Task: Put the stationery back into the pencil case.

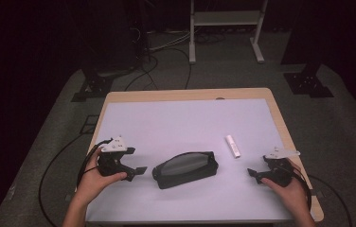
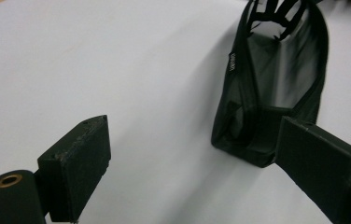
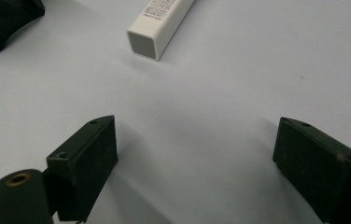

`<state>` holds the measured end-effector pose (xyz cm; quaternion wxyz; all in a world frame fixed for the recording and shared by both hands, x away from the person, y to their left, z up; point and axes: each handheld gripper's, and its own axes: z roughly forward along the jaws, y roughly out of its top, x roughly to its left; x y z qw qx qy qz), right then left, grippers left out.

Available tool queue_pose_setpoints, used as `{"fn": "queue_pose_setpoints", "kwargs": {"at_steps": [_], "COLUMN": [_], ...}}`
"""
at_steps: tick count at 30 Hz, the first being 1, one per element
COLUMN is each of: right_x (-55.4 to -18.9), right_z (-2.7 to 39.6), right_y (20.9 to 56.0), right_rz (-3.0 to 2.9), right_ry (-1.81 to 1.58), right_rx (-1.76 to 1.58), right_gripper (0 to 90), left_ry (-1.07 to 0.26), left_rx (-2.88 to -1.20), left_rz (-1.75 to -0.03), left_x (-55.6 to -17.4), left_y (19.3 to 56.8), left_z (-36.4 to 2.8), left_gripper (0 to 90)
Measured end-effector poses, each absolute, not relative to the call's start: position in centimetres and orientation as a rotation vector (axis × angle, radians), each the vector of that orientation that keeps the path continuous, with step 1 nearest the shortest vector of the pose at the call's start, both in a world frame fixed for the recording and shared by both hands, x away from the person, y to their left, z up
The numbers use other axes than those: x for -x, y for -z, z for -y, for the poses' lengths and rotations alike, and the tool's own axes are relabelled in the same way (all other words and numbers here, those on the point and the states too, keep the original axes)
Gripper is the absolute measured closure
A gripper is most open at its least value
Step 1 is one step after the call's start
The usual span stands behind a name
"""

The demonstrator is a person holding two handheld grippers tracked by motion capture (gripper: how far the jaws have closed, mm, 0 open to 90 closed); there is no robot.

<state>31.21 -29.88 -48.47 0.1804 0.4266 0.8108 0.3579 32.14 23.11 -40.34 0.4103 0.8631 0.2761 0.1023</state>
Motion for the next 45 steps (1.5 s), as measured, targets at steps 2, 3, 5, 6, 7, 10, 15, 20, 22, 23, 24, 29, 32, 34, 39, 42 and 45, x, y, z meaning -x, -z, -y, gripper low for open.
{"fn": "queue_pose_setpoints", "kwargs": {"at_steps": [2,3,5,6,7,10,15,20,22,23,24,29,32,34,39,42,45], "right_x": [-31.2,-31.2,-31.2,-31.2,-31.2,-31.2,-31.2,-31.2,-31.2,-31.2,-31.2,-31.2,-31.2,-31.3,-31.4,-31.5,-31.5], "right_z": [29.9,29.9,29.9,29.9,29.9,29.9,29.9,29.9,29.9,29.9,29.9,29.9,29.8,29.7,29.4,29.4,29.2], "right_y": [48.5,48.5,48.5,48.5,48.5,48.5,48.5,48.5,48.5,48.5,48.5,48.4,48.4,48.4,48.1,47.9,47.6], "right_rz": [-2.29,-2.29,-2.291,-2.291,-2.291,-2.291,-2.291,-2.291,-2.29,-2.29,-2.29,-2.292,-2.292,-2.288,-2.303,-2.311,-2.312], "right_ry": [-1.011,-1.011,-1.011,-1.011,-1.011,-1.01,-1.009,-1.009,-1.008,-1.008,-1.008,-1.007,-1.003,-0.999,-0.959,-0.942,-0.917], "right_rx": [-1.204,-1.203,-1.203,-1.203,-1.204,-1.203,-1.203,-1.201,-1.2,-1.2,-1.2,-1.202,-1.208,-1.221,-1.243,-1.247,-1.28], "right_gripper": [12.7,12.7,12.7,12.7,12.7,12.7,12.7,12.6,12.7,12.7,12.6,12.6,12.4,12.3,12.8,13.4,20.2], "left_ry": [-0.268,-0.271,-0.276,-0.282,-0.286,-0.299,-0.32,-0.334,-0.339,-0.334,-0.332,-0.333,-0.348,-0.35,-0.361,-0.369,-0.383], "left_rx": [-2.182,-2.184,-2.189,-2.195,-2.2,-2.22,-2.259,-2.287,-2.3,-2.298,-2.301,-2.333,-2.348,-2.349,-2.325,-2.3,-2.273], "left_rz": [-0.707,-0.714,-0.726,-0.736,-0.744,-0.77,-0.824,-0.874,-0.892,-0.905,-0.914,-0.957,-0.967,-0.968,-0.944,-0.933,-0.92], "left_x": [-32.3,-32.4,-32.6,-32.7,-32.8,-33.1,-33.8,-34.4,-34.6,-34.7,-34.8,-35.2,-35.4,-35.4,-35.3,-35.1,-34.9], "left_y": [40.7,40.8,41.1,41.3,41.5,42.1,43.1,44.5,45.0,45.2,45.4,46.1,46.4,46.4,46.7,46.9,47.2], "left_z": [-23.3,-23.4,-23.6,-23.7,-23.8,-24.1,-24.4,-24.7,-24.8,-24.9,-24.9,-25.1,-25.1,-25.1,-25.4,-25.6,-25.8], "left_gripper": [10.0,10.0,10.0,10.0,10.0,10.0,10.0,10.0,10.0,10.0,10.1,10.1,9.9,9.5,7.8,7.4,7.0]}}
